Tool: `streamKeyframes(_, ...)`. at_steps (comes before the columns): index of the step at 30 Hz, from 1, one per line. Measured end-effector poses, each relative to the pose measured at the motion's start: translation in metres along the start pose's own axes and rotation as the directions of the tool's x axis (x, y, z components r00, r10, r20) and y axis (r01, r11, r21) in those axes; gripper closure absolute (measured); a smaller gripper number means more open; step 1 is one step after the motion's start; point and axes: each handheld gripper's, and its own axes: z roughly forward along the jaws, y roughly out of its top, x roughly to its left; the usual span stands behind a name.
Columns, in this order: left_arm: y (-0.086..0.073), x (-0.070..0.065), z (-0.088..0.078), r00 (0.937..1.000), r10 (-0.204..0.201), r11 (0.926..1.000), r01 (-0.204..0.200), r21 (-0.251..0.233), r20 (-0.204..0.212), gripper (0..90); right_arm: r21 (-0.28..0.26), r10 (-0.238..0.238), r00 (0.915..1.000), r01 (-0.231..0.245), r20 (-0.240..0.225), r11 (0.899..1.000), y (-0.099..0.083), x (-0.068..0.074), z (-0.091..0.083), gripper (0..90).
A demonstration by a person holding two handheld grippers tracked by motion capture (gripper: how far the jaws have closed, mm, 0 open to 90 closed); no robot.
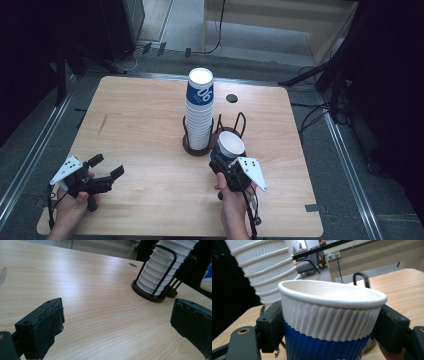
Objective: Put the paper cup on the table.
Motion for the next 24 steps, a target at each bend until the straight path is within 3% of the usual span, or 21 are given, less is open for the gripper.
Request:
streamKeyframes(4,0.000,0.007,-0.004,0.9992,0.003,0.9998,-0.002,0.020,-0.040,0.0,-0.005,-0.044,0.9988,0.044,0.023,0.999,0.003,-0.010,0.000,21.1)
streamKeyframes(9,-0.001,0.014,-0.006,0.9975,0.012,0.9991,-0.009,0.042,-0.070,0.0,-0.017,-0.051,0.9970,0.052,0.058,0.999,0.007,-0.026,-0.001,21.1)
streamKeyframes(11,-0.002,0.017,-0.007,0.9953,0.023,0.9978,-0.017,0.064,-0.095,0.4,-0.020,-0.053,0.9960,0.054,0.072,0.998,0.009,-0.031,-0.002,21.0)
streamKeyframes(13,-0.001,0.016,-0.008,0.9900,0.034,0.9972,-0.024,0.071,-0.137,7.7,-0.028,-0.066,0.9943,0.069,0.083,0.997,0.011,-0.037,-0.002,21.0)
streamKeyframes(22,-0.004,0.016,-0.008,0.9890,0.048,0.9950,-0.035,0.094,-0.140,8.7,-0.045,-0.089,0.9874,0.095,0.131,0.994,0.018,-0.061,-0.004,20.8)
streamKeyframes(24,-0.004,0.018,-0.009,0.9913,0.041,0.9947,-0.029,0.099,-0.125,0.0,-0.054,-0.098,0.9851,0.106,0.141,0.993,0.022,-0.071,-0.004,20.8)
